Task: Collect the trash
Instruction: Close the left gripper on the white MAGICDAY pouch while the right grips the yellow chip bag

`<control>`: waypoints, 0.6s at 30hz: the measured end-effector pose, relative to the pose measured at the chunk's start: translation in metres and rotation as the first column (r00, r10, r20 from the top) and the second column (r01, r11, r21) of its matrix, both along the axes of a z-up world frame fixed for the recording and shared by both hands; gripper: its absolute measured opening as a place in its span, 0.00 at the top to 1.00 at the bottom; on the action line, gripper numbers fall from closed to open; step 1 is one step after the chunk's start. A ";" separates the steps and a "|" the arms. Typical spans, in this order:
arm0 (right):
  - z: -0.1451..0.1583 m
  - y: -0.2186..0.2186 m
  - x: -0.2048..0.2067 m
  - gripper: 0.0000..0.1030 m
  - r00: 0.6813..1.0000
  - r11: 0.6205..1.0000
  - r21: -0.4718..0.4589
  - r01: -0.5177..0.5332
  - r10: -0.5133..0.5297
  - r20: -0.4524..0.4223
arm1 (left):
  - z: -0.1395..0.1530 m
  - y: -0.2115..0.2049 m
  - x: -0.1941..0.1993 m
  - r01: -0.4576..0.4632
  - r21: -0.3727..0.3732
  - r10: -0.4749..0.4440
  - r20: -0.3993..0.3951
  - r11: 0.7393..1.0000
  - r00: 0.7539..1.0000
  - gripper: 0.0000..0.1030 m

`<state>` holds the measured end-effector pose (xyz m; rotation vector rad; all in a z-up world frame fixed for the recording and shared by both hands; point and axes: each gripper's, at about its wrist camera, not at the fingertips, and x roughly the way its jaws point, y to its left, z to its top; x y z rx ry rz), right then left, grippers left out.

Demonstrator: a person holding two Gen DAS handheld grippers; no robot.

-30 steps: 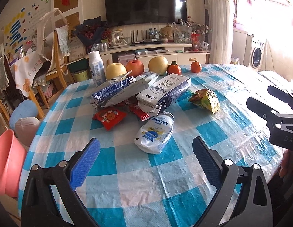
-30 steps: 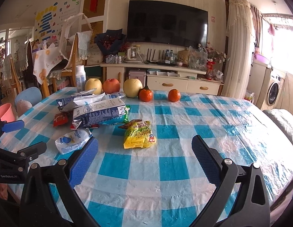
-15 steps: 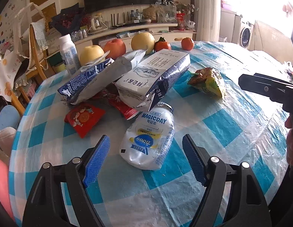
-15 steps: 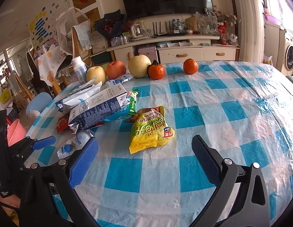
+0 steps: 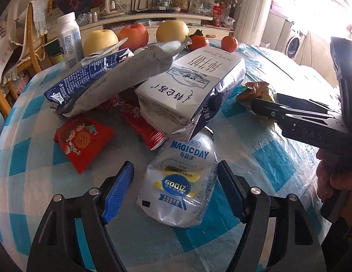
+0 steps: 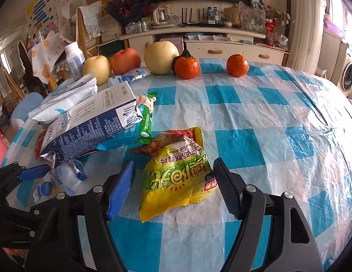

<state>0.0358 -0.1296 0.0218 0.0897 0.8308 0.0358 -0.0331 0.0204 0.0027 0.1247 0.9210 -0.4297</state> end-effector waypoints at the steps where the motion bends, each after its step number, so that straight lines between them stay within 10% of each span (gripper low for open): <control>1: 0.000 -0.001 0.002 0.30 1.000 1.000 0.004 0.000 0.000 0.002 | 0.001 0.000 0.001 0.002 0.001 -0.002 0.000 1.000 1.000 0.29; 18: -0.003 -0.005 -0.007 0.47 0.999 0.998 0.059 -0.012 0.014 -0.031 | 0.010 0.022 -0.012 -0.031 -0.059 0.030 -0.025 0.998 0.999 0.36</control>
